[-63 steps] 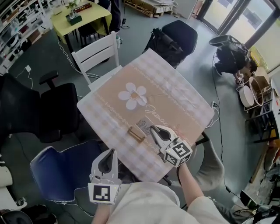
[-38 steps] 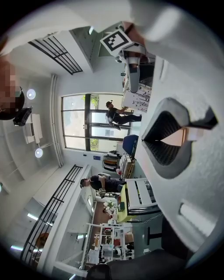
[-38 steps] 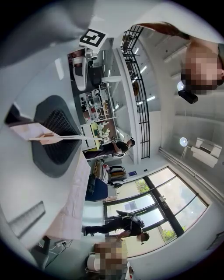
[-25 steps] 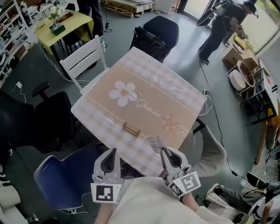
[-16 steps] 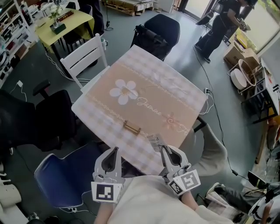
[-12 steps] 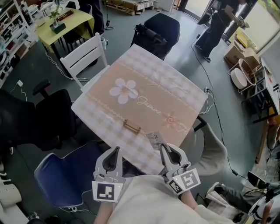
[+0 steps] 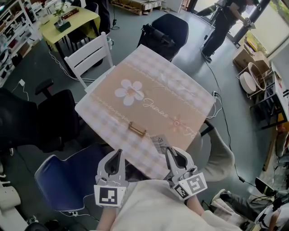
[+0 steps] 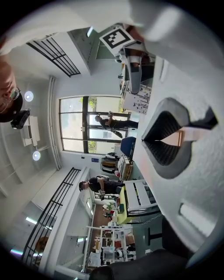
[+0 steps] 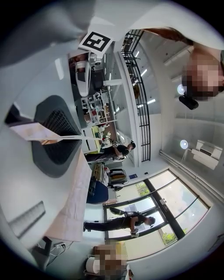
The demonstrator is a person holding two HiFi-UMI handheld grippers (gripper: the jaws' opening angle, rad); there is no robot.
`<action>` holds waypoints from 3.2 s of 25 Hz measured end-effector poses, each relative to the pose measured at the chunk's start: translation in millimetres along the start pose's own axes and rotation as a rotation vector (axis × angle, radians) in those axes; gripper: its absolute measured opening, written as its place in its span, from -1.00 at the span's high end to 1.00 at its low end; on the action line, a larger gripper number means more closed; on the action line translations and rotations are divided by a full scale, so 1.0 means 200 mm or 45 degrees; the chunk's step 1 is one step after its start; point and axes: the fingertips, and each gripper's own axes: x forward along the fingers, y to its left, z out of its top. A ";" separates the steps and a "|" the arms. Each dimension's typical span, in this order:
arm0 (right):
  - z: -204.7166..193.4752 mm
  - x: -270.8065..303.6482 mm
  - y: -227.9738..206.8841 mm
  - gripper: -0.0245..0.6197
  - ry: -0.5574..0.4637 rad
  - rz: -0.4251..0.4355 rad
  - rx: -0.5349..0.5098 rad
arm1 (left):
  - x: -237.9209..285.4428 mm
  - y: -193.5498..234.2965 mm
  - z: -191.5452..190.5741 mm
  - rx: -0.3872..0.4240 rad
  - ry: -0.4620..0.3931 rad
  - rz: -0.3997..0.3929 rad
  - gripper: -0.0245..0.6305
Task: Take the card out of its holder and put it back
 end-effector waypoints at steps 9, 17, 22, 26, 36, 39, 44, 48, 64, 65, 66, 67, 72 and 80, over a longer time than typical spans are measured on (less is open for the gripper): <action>0.00 0.05 0.03 0.87 0.011 0.011 0.006 | 0.02 0.05 -0.03 0.033 0.064 -0.034 0.92; -0.02 0.05 0.02 0.87 0.015 0.002 0.013 | 0.01 0.07 -0.06 -0.001 0.084 -0.019 0.93; -0.02 0.05 0.01 0.87 0.019 -0.004 0.020 | 0.02 0.08 -0.05 -0.014 0.054 -0.010 0.93; -0.03 0.05 -0.01 0.87 0.026 -0.004 0.024 | 0.03 0.09 -0.05 -0.018 0.049 -0.005 0.93; -0.05 0.20 -0.06 0.87 0.036 0.078 -0.061 | 0.03 0.15 -0.06 -0.027 0.061 0.040 0.93; -0.09 0.31 -0.10 0.87 0.058 0.113 -0.091 | 0.03 0.16 -0.06 -0.031 0.065 0.058 0.93; -0.10 0.47 -0.09 0.87 0.076 0.205 -0.093 | 0.02 0.20 -0.06 -0.037 0.072 0.092 0.93; -0.15 0.56 -0.07 0.87 0.102 0.267 -0.102 | 0.03 0.21 -0.07 -0.047 0.076 0.108 0.93; -0.26 0.73 -0.10 0.87 0.175 0.398 -0.118 | 0.09 0.23 -0.08 -0.063 0.111 0.125 0.93; -0.26 0.74 -0.09 0.87 0.176 0.406 -0.117 | 0.10 0.24 -0.08 -0.064 0.113 0.126 0.93; -0.27 0.74 -0.09 0.87 0.177 0.413 -0.117 | 0.10 0.24 -0.09 -0.065 0.117 0.128 0.93; -0.27 0.75 -0.09 0.87 0.181 0.418 -0.117 | 0.10 0.24 -0.09 -0.066 0.121 0.131 0.93; -0.29 0.79 -0.07 0.87 0.204 0.449 -0.144 | 0.12 0.26 -0.10 -0.076 0.135 0.147 0.93; -0.32 0.82 -0.06 0.87 0.231 0.487 -0.166 | 0.15 0.28 -0.11 -0.093 0.135 0.159 0.93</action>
